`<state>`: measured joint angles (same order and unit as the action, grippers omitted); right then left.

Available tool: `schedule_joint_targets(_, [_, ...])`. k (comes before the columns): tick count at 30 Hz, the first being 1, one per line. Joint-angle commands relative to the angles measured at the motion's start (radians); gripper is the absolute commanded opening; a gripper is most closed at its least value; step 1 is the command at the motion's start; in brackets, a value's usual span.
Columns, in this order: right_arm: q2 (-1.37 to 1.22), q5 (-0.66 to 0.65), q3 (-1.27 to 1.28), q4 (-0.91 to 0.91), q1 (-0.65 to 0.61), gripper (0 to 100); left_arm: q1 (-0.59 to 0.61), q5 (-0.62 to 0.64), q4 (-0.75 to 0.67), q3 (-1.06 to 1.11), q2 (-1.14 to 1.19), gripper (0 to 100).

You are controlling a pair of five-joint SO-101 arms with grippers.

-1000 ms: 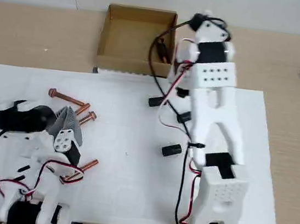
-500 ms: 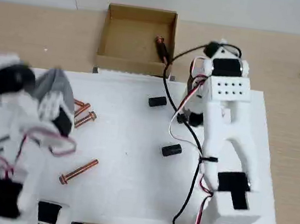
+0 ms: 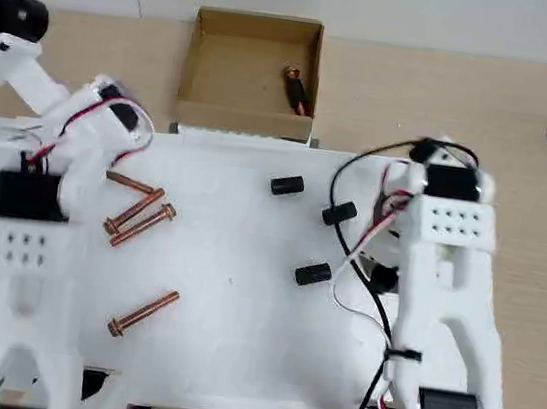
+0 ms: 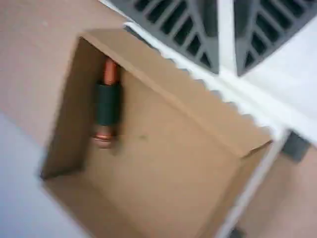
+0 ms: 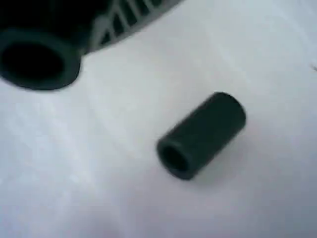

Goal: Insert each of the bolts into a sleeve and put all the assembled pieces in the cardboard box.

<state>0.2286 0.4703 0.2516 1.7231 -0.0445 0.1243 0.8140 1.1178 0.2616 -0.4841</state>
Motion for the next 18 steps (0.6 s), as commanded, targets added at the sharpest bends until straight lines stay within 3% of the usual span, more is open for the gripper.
schedule_joint_targets(1, [0.087, -0.035, 0.029, -0.001, 0.031, 0.3, 0.046, 0.081, 0.018, -0.045, 0.097, 1])
schedule_joint_targets(8, [0.111, -0.037, 0.043, -0.01, 0.025, 0.3, 0.106, 0.218, 0.057, -0.047, 0.304, 1])
schedule_joint_targets(18, [0.11, -0.038, 0.043, -0.03, 0.024, 0.3, 0.107, 0.222, 0.006, -0.051, 0.526, 1])
